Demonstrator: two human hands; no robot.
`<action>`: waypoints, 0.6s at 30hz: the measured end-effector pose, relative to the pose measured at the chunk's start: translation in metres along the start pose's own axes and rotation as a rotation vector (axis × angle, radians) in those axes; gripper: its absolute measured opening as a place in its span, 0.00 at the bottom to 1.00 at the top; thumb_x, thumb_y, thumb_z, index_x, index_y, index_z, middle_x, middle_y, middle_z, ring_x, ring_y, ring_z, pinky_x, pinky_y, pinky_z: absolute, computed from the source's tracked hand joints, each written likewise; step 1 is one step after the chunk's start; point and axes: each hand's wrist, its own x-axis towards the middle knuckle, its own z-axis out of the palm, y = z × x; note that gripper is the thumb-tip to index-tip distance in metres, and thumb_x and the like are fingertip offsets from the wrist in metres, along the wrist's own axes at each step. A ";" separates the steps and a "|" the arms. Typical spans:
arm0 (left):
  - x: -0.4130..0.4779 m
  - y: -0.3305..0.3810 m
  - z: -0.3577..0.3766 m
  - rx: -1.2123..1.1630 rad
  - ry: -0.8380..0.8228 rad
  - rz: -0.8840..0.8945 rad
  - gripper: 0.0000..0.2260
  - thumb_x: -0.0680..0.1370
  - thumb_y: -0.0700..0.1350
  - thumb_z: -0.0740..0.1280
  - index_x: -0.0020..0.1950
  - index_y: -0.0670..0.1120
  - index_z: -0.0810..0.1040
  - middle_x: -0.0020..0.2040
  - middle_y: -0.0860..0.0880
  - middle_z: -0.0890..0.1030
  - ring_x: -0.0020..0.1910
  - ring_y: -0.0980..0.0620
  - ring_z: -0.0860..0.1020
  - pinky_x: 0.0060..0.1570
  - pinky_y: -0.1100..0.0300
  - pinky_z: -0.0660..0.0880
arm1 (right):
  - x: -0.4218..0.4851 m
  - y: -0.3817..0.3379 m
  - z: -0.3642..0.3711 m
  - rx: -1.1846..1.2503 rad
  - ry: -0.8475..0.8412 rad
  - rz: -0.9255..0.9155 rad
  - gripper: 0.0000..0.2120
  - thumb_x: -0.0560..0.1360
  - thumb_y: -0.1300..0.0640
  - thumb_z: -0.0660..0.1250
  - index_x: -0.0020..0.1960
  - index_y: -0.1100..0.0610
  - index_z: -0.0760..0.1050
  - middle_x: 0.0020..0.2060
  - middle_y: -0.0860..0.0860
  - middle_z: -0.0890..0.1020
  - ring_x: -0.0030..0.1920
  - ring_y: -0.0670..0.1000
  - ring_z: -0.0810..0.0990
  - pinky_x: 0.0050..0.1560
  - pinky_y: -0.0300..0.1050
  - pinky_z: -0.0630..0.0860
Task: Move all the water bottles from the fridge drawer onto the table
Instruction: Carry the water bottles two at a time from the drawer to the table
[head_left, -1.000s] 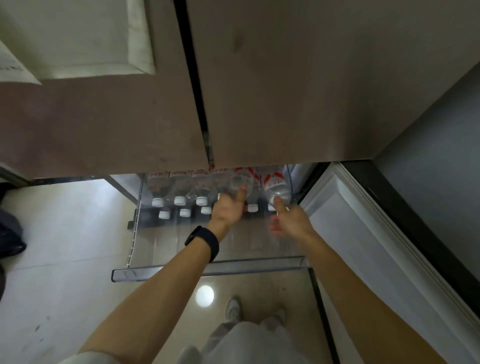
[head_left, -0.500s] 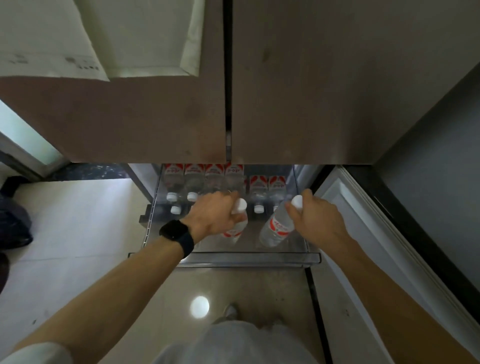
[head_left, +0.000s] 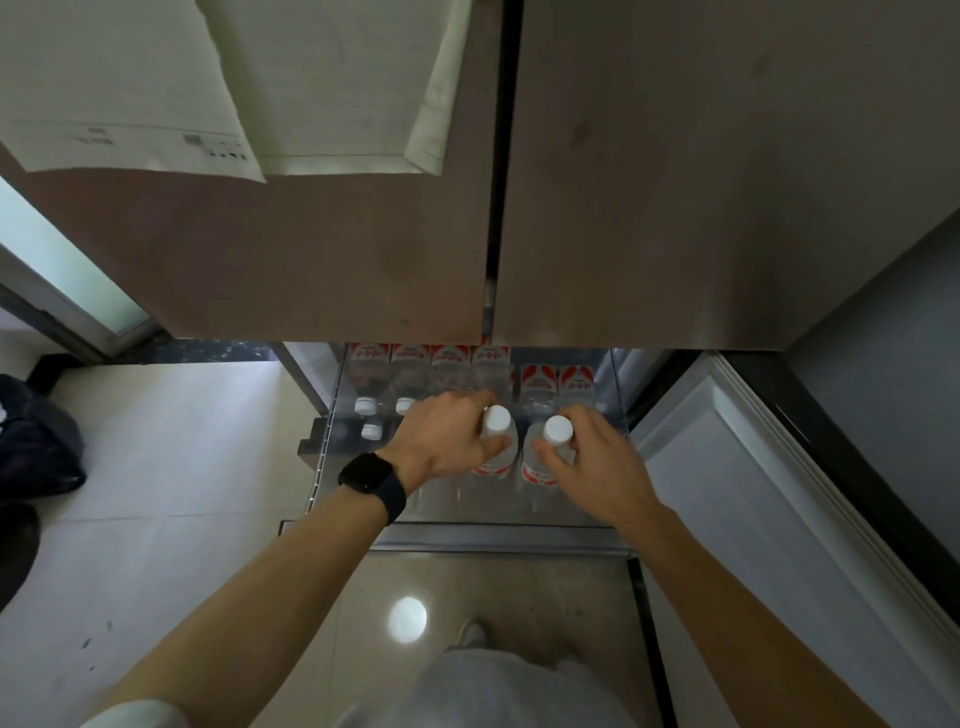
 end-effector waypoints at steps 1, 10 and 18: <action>0.000 -0.003 0.002 -0.029 0.006 -0.005 0.16 0.76 0.60 0.68 0.57 0.52 0.75 0.51 0.52 0.82 0.47 0.50 0.79 0.42 0.54 0.76 | 0.001 0.001 0.003 0.027 0.020 0.016 0.19 0.76 0.40 0.68 0.60 0.49 0.69 0.57 0.49 0.75 0.54 0.52 0.78 0.50 0.52 0.78; -0.012 -0.017 0.043 -0.375 -0.072 -0.008 0.36 0.70 0.58 0.77 0.74 0.56 0.64 0.71 0.52 0.69 0.69 0.51 0.68 0.65 0.54 0.71 | 0.009 0.023 0.057 0.330 -0.080 0.181 0.34 0.64 0.43 0.80 0.65 0.40 0.68 0.57 0.37 0.77 0.56 0.36 0.76 0.56 0.38 0.76; 0.011 -0.016 0.066 -0.560 -0.043 -0.088 0.31 0.69 0.55 0.79 0.67 0.56 0.68 0.61 0.54 0.78 0.58 0.53 0.78 0.56 0.50 0.79 | 0.012 0.017 0.052 0.314 -0.043 0.235 0.29 0.66 0.47 0.78 0.64 0.44 0.71 0.48 0.37 0.78 0.50 0.40 0.79 0.48 0.33 0.74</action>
